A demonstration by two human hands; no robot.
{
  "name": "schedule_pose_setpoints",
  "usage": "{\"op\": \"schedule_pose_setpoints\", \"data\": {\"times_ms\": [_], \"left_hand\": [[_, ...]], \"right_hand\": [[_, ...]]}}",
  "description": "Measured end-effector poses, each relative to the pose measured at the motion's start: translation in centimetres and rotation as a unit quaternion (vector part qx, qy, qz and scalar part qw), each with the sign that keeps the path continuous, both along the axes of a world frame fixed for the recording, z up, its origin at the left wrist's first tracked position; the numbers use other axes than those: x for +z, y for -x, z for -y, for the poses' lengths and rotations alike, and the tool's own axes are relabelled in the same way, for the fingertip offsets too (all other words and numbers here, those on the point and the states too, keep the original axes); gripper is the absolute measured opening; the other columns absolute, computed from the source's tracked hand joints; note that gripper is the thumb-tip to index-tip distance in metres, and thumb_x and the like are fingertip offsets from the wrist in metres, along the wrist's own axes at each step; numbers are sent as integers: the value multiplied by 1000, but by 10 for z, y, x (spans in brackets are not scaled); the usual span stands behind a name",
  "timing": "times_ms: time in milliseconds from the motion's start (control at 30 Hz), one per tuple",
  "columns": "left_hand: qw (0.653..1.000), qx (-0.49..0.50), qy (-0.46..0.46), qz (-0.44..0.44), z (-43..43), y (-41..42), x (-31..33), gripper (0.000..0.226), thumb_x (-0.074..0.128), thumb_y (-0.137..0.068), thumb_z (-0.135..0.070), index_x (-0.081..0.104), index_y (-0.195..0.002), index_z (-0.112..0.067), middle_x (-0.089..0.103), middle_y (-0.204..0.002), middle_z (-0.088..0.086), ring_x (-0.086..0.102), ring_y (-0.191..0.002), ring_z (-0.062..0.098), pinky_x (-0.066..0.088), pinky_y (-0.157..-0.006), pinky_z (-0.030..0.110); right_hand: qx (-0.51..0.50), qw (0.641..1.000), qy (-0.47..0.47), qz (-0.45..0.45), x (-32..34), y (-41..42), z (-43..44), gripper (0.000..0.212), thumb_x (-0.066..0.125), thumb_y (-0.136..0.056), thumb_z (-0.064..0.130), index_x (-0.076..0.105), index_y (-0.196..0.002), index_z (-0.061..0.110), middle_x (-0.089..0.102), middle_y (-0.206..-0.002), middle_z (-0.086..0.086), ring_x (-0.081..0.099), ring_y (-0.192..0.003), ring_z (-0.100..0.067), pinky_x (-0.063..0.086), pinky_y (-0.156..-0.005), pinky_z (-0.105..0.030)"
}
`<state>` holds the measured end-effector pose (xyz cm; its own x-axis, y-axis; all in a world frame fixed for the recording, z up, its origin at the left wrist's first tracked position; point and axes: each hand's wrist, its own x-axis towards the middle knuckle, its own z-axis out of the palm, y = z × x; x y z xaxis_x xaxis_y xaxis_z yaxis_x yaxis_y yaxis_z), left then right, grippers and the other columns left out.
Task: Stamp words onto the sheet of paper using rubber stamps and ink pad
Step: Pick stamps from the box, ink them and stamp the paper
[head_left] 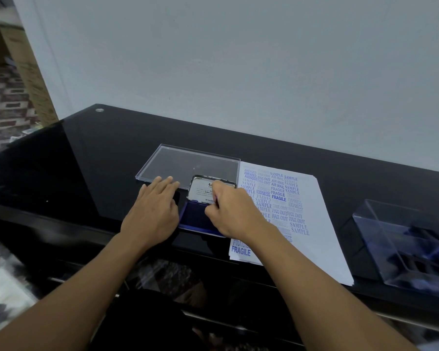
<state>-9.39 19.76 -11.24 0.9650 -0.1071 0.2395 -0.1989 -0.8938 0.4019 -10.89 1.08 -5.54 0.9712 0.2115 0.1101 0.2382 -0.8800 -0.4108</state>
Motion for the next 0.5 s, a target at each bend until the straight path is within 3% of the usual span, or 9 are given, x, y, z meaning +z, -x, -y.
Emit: {"op": "schedule_pose_setpoints", "data": {"times_ms": [500], "left_hand": [[1000, 2, 3, -8, 0, 0, 3, 52, 35, -101, -17, 31, -153, -19, 22, -163, 0, 9, -152, 17, 7, -124, 44]], "right_hand": [[-6, 1000, 20, -11, 1, -1, -5, 26, 50, -87, 17, 30, -71, 21, 55, -88, -11, 53, -79, -32, 37, -58, -33]]}}
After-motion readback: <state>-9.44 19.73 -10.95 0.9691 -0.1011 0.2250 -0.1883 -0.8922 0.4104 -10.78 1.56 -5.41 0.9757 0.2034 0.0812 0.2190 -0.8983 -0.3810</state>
